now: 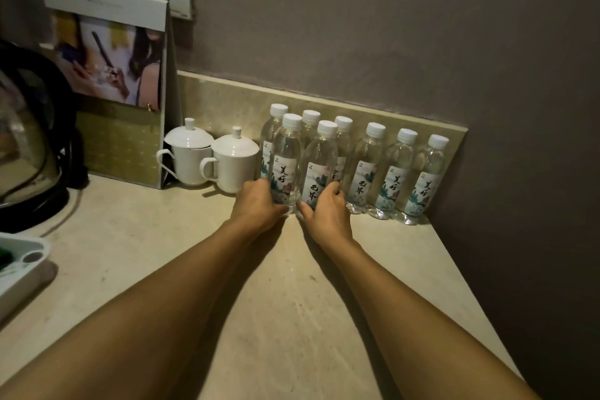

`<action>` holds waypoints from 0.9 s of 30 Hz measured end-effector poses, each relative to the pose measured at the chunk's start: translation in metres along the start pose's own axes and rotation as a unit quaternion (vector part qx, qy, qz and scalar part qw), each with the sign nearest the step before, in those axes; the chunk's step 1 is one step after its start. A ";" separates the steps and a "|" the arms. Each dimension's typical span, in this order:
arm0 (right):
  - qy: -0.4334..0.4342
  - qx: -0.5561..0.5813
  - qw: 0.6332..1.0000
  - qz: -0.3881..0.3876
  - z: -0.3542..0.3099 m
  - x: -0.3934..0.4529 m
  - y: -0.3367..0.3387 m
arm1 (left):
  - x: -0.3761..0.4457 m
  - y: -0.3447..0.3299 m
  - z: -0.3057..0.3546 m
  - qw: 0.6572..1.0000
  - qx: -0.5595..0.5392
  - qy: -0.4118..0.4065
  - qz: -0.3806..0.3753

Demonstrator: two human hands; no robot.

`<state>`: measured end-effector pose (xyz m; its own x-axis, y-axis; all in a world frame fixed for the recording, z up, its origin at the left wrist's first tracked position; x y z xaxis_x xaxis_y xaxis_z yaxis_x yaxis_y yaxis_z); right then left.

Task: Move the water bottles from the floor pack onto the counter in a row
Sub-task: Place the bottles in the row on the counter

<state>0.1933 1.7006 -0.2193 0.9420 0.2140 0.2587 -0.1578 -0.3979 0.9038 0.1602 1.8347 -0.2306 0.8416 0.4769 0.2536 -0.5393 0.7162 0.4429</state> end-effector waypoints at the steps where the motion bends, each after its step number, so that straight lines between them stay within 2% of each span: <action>1: 0.002 -0.004 1.000 -0.003 0.000 0.001 0.001 | 0.000 0.000 0.001 1.000 0.003 0.000 0.001; 11: -0.009 -0.024 1.000 0.007 -0.005 -0.006 0.002 | -0.003 -0.002 0.002 1.000 0.020 -0.004 0.010; 18: 0.008 -0.013 1.000 -0.010 0.000 -0.002 0.001 | -0.002 0.003 0.002 0.999 0.025 -0.011 -0.022; 27: 0.010 -0.017 1.000 -0.008 -0.001 -0.001 0.001 | -0.004 0.002 0.004 1.000 0.025 -0.005 -0.006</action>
<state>0.1921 1.7006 -0.2187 0.9383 0.2377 0.2510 -0.1535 -0.3643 0.9185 0.1565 1.8323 -0.2275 0.8481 0.4635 0.2568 -0.5277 0.6953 0.4880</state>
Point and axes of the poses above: each hand's wrist, its own x-axis towards the middle knuckle, its own y-axis out of the back of the hand, z = x × y, the point moved 2 cm from there along x, towards the middle knuckle, and after that the axes turned 15 degrees about -x, right-handed, at the moved point
